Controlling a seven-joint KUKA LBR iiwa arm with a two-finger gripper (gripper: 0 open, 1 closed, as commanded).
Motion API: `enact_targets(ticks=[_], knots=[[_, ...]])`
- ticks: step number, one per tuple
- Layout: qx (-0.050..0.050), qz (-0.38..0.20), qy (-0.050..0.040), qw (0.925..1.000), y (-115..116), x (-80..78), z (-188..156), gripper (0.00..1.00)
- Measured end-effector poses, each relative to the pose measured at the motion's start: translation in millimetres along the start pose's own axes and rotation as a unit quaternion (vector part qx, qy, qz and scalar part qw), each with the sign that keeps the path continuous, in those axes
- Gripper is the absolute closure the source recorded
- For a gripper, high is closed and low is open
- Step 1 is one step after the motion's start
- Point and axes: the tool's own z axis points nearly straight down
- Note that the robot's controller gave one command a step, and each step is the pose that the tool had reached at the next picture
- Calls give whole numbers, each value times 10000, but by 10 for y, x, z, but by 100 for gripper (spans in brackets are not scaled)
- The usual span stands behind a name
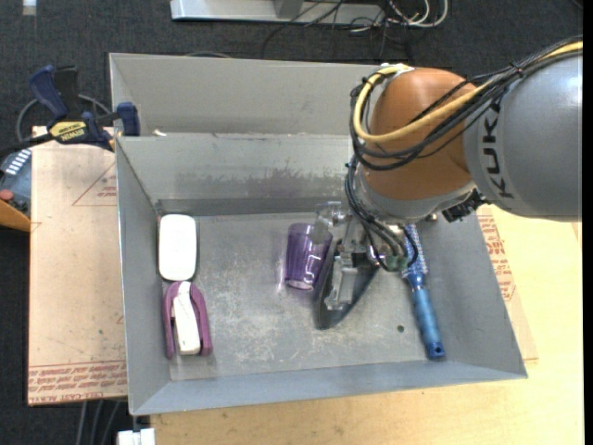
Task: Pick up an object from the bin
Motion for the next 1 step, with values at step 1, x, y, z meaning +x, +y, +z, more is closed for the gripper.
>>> enact_targets(ticks=[1], knots=[[-3, 14, -38, 10000, -5, -13, -46, 0]])
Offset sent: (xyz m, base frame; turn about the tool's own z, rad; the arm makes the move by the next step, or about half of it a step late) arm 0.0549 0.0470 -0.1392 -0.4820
